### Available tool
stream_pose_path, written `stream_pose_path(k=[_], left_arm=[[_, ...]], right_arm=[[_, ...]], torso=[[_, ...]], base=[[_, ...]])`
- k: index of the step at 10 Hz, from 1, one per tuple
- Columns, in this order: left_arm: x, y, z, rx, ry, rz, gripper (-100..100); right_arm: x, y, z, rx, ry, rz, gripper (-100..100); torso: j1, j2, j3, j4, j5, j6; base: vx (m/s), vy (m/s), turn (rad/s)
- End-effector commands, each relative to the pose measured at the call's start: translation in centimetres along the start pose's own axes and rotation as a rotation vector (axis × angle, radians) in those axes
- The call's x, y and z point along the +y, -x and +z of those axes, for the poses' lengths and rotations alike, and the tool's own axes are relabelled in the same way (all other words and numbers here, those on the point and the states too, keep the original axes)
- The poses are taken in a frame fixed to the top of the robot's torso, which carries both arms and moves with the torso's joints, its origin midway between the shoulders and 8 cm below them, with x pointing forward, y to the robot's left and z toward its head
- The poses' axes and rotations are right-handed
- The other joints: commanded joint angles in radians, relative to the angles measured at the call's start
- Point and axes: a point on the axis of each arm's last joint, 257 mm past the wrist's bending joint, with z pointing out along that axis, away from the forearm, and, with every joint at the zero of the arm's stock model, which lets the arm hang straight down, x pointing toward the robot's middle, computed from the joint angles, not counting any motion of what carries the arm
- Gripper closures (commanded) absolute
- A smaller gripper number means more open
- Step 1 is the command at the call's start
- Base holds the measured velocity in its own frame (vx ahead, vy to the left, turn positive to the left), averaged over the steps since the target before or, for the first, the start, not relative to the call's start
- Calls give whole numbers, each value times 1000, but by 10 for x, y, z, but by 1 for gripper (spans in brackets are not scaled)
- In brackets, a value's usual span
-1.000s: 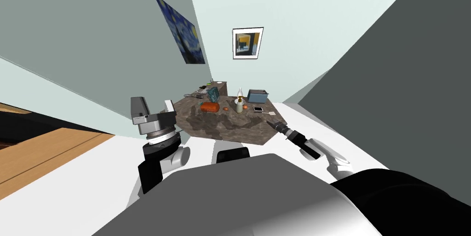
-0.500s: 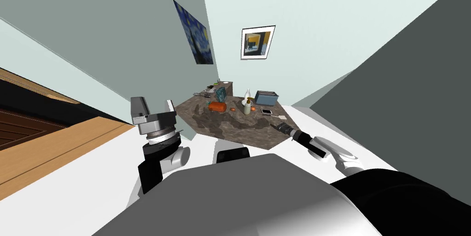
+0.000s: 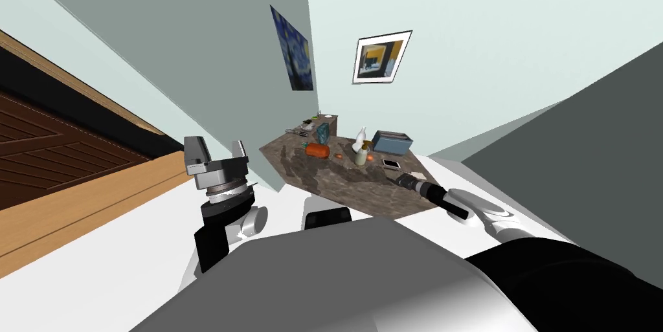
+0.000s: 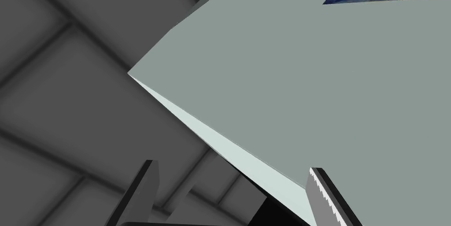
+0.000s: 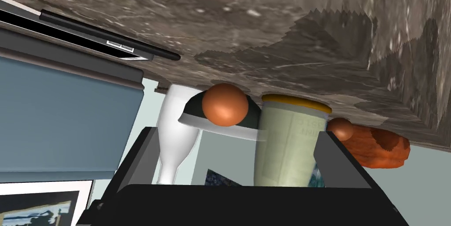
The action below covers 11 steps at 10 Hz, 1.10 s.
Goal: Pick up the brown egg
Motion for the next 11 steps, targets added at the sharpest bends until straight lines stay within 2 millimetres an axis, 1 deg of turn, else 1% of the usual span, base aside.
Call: stream_pose_path(k=[1, 2, 4, 7, 10, 11], left_arm=[[0, 0, 0, 0, 0, 0, 0], [0, 0, 0, 0, 0, 0, 0], [0, 0, 0, 0, 0, 0, 0], [0, 0, 0, 0, 0, 0, 0], [0, 0, 0, 0, 0, 0, 0], [0, 0, 0, 0, 0, 0, 0]], right_arm=[[-11, -5, -2, 30, -11, -38, -100], [-24, -13, -6, 73, -24, -89, -100], [-50, -26, -16, 153, -47, -186, -100], [-83, -39, -32, 254, -71, -309, -100], [-104, -49, -46, 328, -80, -396, -100], [-109, -57, -53, 366, -75, -427, -100]], torso=[[0, 0, 0, 0, 0, 0], [0, 1, 0, 0, 0, 1], [3, 0, 0, 0, 1, 0], [2, -1, -1, 0, 1, 0], [2, 2, 1, 0, 1, 1], [2, 3, 1, 1, 0, 1]], base=[[71, 59, 126], [69, 96, 155], [104, 110, 302], [114, 86, 234], [73, 72, 165], [52, 67, 170]])
